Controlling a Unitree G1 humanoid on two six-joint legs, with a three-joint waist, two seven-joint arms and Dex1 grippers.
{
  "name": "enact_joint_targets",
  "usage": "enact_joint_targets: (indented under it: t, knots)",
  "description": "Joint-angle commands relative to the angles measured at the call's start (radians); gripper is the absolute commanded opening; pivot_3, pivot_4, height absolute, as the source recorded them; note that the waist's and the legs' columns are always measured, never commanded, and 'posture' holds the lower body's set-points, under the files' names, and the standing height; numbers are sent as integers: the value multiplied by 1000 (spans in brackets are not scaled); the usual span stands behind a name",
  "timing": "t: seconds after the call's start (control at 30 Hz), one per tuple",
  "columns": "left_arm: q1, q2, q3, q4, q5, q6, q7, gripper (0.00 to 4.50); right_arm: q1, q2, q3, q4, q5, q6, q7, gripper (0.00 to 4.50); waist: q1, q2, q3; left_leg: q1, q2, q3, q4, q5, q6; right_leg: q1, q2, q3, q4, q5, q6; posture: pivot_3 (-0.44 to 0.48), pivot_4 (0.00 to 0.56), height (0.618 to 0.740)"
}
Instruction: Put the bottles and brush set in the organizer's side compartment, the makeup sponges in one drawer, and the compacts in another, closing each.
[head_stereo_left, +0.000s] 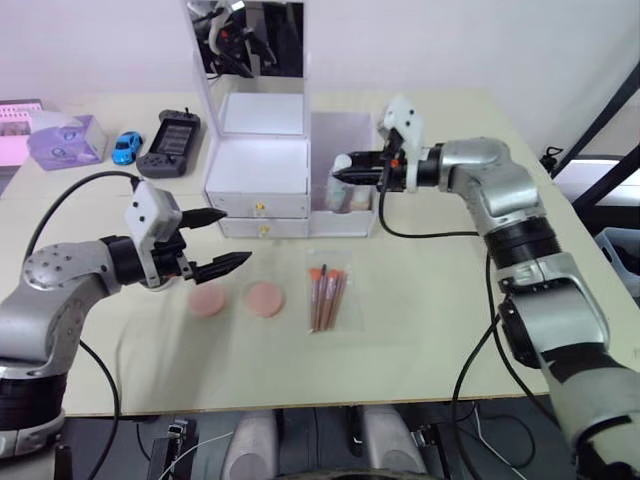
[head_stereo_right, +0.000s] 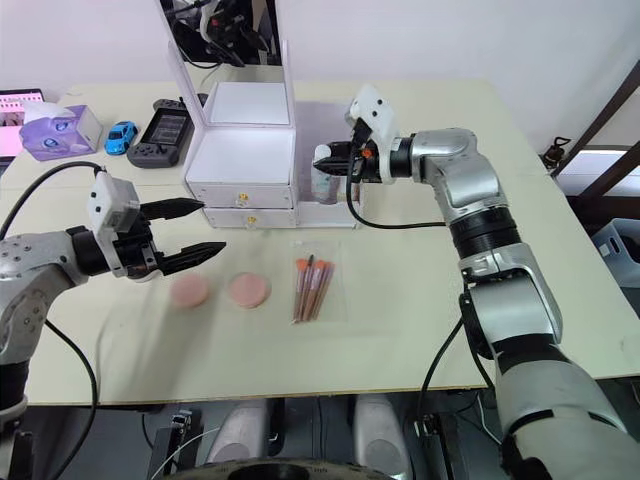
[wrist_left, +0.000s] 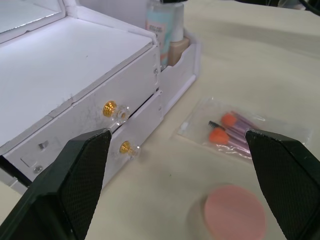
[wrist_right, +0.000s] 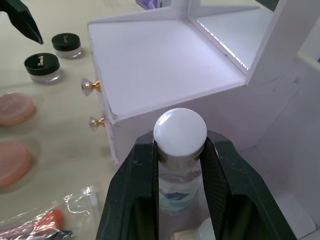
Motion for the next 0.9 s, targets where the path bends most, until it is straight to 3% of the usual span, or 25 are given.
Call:
enact_joint_targets:
  t: [0.03, 0.23, 0.47, 0.5, 0.7, 0.9]
  knots:
    - [-3, 18, 29, -38, -15, -2, 12, 4500, -66, 25, -14, 77, -48, -79, 16, 655, -1, 0, 0, 0, 0, 0, 0, 0, 0, 0, 0, 0, 0, 0, 0, 0, 150, 740]
    - [-24, 10, 25, -29, -26, 4, 24, 4500, -118, 73, -10, 208, -116, -135, 44, 655, -1, 0, 0, 0, 0, 0, 0, 0, 0, 0, 0, 0, 0, 0, 0, 0, 150, 740]
    - [-22, 11, 24, -15, -27, -8, 37, 4500, -152, 92, -28, 257, -145, -157, 68, 4158, -1, 0, 0, 0, 0, 0, 0, 0, 0, 0, 0, 0, 0, 0, 0, 0, 150, 740]
    - [-22, 11, 22, -15, -26, -10, 39, 4500, -154, 90, -31, 256, -147, -159, 72, 4458, -1, 0, 0, 0, 0, 0, 0, 0, 0, 0, 0, 0, 0, 0, 0, 0, 150, 740]
    - [-36, 11, 32, 22, -20, -34, 38, 4500, -145, 41, -91, 135, -89, -82, 131, 4458, 0, 0, 0, 0, 0, 0, -1, 0, 0, 0, 0, 0, 1, 0, 0, 0, 150, 740]
    - [-48, 24, 107, 160, -24, -101, 12, 4500, -28, -81, -223, -102, 28, 26, 163, 4458, 5, 0, 0, 0, 0, 0, -1, 0, 0, 0, 0, 0, 0, 0, 0, 0, 150, 740]
